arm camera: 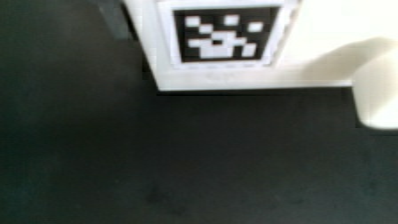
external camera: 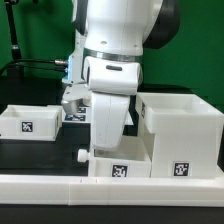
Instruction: Assemble drawer
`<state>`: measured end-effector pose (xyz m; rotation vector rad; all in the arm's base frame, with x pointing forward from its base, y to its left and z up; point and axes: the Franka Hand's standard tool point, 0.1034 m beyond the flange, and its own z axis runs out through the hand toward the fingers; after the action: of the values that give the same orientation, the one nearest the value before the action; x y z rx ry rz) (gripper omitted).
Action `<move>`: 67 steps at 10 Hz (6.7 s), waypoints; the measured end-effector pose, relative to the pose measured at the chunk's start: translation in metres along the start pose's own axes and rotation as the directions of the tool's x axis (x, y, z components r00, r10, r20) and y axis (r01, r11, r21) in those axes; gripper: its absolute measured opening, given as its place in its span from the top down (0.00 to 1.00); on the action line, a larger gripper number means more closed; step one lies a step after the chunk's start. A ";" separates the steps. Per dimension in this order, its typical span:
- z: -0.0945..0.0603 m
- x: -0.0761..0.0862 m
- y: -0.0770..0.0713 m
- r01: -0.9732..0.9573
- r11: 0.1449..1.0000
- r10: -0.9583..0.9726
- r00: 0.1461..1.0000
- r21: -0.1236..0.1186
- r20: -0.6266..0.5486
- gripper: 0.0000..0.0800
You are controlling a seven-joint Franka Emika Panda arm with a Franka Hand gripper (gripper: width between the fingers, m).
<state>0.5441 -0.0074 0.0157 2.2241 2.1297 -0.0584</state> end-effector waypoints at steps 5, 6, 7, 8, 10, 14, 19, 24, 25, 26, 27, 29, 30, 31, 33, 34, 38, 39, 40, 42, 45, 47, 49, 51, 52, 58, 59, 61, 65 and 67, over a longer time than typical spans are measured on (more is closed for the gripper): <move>0.002 0.001 -0.003 0.009 1.000 -0.009 1.000 0.007 0.002 0.95; 0.002 0.002 -0.004 0.016 1.000 -0.016 1.000 0.010 0.003 0.95; 0.002 0.002 -0.004 0.020 1.000 -0.020 1.000 0.010 0.005 0.95; 0.002 0.002 -0.004 0.022 1.000 -0.022 1.000 0.009 0.006 0.95; 0.002 0.002 -0.003 0.012 1.000 -0.012 1.000 0.002 0.005 0.95; 0.003 0.003 -0.003 0.008 0.999 -0.008 1.000 -0.045 -0.007 0.95; 0.003 0.003 -0.003 0.002 0.999 -0.003 1.000 -0.045 -0.007 0.95; 0.003 0.002 -0.002 0.027 0.999 -0.027 1.000 -0.045 0.003 0.95; 0.003 0.002 -0.002 0.026 0.999 -0.026 1.000 -0.045 0.003 0.95; 0.003 0.001 -0.002 0.022 0.999 -0.022 1.000 -0.046 0.002 0.95; 0.003 0.001 -0.002 0.022 0.999 -0.022 1.000 -0.046 0.002 0.95; 0.003 -0.001 -0.002 0.047 0.998 -0.047 0.999 -0.045 0.005 0.95; 0.003 -0.001 -0.002 0.053 0.998 -0.053 0.999 -0.045 0.007 0.95; 0.003 -0.001 -0.002 0.058 0.997 -0.057 0.998 -0.046 0.010 0.95; 0.003 -0.001 -0.002 0.046 0.998 -0.045 0.999 -0.047 0.009 0.95; 0.004 -0.001 -0.002 0.044 0.998 -0.043 0.999 -0.049 0.008 0.95; 0.003 -0.002 -0.002 0.048 0.998 -0.048 0.999 -0.049 0.009 0.95; 0.003 -0.006 -0.001 0.054 0.997 -0.054 0.998 -0.048 0.011 0.95; 0.003 -0.007 -0.001 0.052 0.998 -0.052 0.999 -0.047 0.011 0.95; 0.004 -0.008 -0.003 0.049 0.998 -0.049 0.999 -0.038 0.012 0.95; 0.004 -0.010 -0.004 0.047 0.999 -0.047 0.999 -0.009 0.020 0.95; 0.003 -0.005 -0.003 0.053 0.999 -0.053 0.998 -0.008 0.018 0.95; 0.003 -0.002 -0.004 0.058 0.998 -0.058 0.998 -0.008 0.016 0.95; 0.003 -0.003 -0.004 0.056 0.998 -0.056 0.998 -0.007 0.016 0.95; 0.003 -0.003 -0.004 0.056 0.998 -0.056 0.998 -0.007 0.016 0.95; 0.004 0.009 -0.004 0.009 1.000 -0.009 1.000 -0.007 0.012 0.95; 0.004 0.012 -0.004 -0.014 1.000 0.014 1.000 -0.007 0.011 0.95; 0.006 0.016 -0.006 -0.061 0.998 0.061 0.998 0.009 0.012 0.95; 0.006 0.015 -0.007 -0.060 0.998 0.060 0.998 0.009 0.013 0.94; 0.006 0.017 -0.006 -0.032 0.999 0.032 0.999 0.008 0.013 0.94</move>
Offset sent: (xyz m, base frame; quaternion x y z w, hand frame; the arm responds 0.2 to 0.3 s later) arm 0.0000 0.0000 0.0000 0.0000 0.0000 0.0000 1.0000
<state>0.5385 0.0092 0.0084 2.2551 2.0900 -0.0796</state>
